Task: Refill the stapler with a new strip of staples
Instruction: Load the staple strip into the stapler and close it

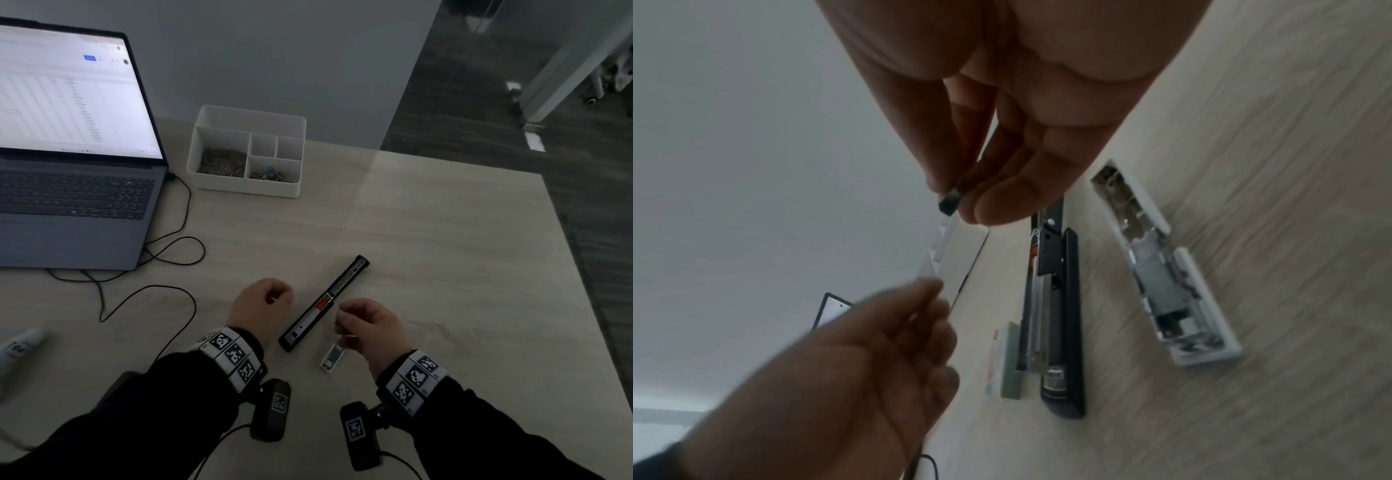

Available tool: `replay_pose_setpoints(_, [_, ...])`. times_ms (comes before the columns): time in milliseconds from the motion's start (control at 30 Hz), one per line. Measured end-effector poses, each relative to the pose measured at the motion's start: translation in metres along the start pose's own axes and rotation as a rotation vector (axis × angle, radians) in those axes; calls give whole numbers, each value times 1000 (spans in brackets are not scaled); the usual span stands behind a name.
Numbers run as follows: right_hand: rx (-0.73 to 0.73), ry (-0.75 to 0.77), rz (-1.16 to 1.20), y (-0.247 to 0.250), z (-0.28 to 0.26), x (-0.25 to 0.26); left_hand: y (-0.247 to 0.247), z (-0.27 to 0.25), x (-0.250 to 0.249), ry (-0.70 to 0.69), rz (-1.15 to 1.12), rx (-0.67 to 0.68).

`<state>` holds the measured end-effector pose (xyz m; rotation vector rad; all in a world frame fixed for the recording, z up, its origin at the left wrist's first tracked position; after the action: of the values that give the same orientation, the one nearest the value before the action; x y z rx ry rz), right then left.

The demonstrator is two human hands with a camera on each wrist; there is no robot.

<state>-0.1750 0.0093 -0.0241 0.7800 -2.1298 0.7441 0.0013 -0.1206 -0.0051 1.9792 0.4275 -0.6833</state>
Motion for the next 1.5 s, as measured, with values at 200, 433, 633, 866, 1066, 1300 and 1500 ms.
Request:
replay_pose_setpoints(200, [10, 72, -40, -21, -1, 11, -47, -36, -29, 116, -432, 435])
replay_pose_setpoints(433, [93, 222, -486, -37, -10, 16, -58, -46, -2, 254, -605, 523])
replay_pose_setpoints(633, [148, 133, -522, -38, -7, 3, -54, -44, 19, 271, -564, 508])
replay_pose_setpoints(866, [10, 34, -598, -18, 21, 9, -37, -23, 47, 252, -448, 275])
replay_pose_setpoints(1066, [42, 47, -867, -33, 44, 15, -33, -21, 47, 184, -322, 210])
replay_pose_setpoints(1300, [7, 10, -946, -32, 58, 9, -35, -22, 43, 174, -326, 211])
replay_pose_setpoints(1500, [18, 6, -938, -32, 60, 8, -37, -22, 44, 187, -316, 215])
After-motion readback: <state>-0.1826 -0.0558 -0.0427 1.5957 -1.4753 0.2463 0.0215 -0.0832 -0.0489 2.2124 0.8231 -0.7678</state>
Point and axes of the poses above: each hand's wrist, its own z-axis towards the middle knuckle, its own y-axis out of the back of the hand, x = y × z, the point moved 9 cm from there along z, towards the middle knuckle, and after that the axes turned 14 degrees about z, right-handed, at the moved point
